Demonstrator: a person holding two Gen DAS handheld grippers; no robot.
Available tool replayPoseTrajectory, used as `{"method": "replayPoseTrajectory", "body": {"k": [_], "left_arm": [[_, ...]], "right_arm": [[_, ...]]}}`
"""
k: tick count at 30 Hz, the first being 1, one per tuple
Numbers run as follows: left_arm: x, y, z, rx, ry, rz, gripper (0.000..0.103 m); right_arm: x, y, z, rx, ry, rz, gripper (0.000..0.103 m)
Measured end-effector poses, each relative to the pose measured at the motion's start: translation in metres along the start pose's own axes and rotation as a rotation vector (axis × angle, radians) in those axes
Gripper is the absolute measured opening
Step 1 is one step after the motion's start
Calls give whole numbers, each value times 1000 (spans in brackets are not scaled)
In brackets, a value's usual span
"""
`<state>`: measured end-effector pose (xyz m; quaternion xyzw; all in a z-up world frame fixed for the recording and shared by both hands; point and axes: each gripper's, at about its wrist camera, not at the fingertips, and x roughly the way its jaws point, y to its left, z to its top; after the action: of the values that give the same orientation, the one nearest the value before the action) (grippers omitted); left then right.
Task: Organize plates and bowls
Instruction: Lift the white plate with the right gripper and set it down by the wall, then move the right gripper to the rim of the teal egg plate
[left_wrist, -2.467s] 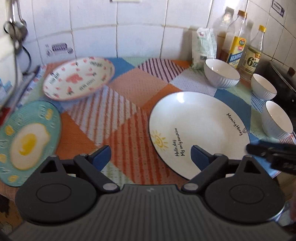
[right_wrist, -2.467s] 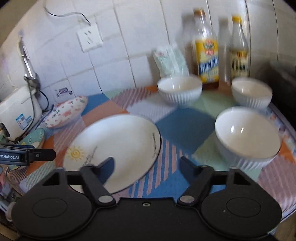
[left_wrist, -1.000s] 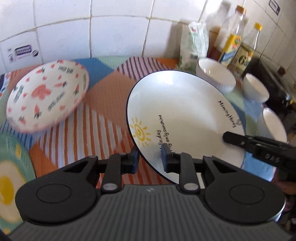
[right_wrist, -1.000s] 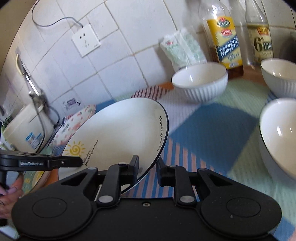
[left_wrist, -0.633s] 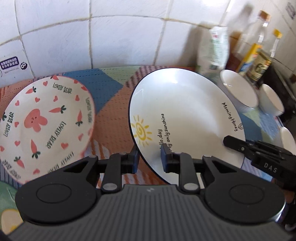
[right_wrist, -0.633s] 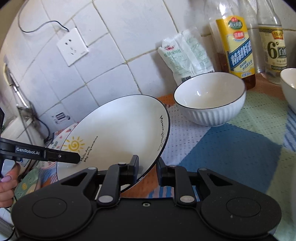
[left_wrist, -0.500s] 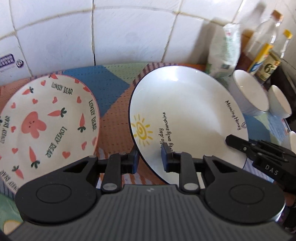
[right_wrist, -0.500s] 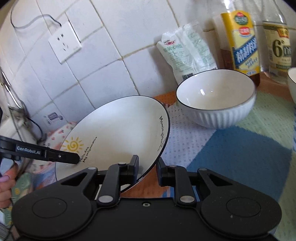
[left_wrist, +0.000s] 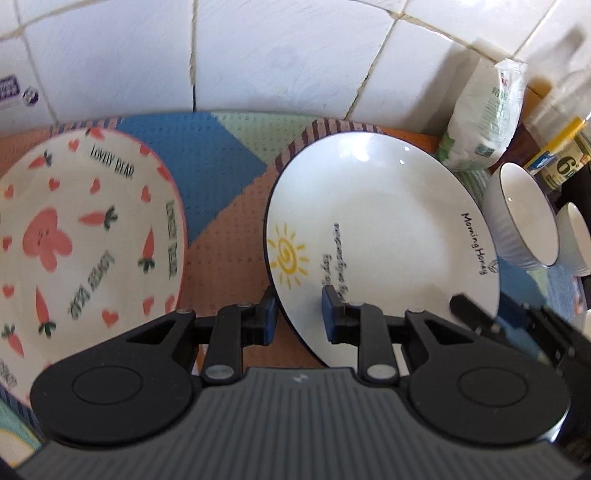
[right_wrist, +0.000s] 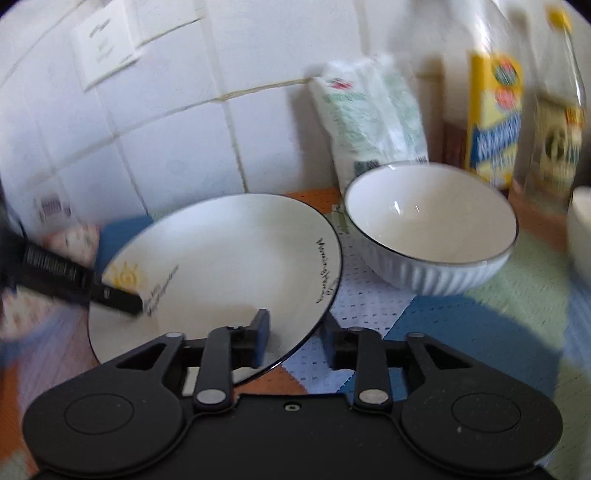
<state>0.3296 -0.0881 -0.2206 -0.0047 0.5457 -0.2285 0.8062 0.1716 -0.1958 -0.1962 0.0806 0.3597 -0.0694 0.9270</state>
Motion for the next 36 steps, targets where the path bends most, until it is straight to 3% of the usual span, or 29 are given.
{"method": "replayPoseTrajectory", "body": {"k": [4,9,13,17,25,29,31,36], "left_arm": [[-20,-3,-12,33,-9,61,25],[-53,-14,-30,66,-35,129,26],[-82,-19,-47,73,-52,117,26],[-110,-28,-61,116,-73,173,33],[-172,-22,-91,134,-110,169,41],[-199,-14,-108,130,-123,161,43],[-211,-9,-117,134,-133,165,46],[-234,4,-140,148,-136,172,52]], "right_arm": [[-26,15,-5,20,19,-8,48],[-66,22,-7,66,-31,25,48],[-97,26,0,73,-64,32,59],[-124,33,5,73,-76,67,61],[-172,59,-2,44,-109,24,75],[-192,73,-5,27,-118,30,78],[-202,80,-7,15,-127,33,89],[-220,101,-17,-25,-126,66,93]]}}
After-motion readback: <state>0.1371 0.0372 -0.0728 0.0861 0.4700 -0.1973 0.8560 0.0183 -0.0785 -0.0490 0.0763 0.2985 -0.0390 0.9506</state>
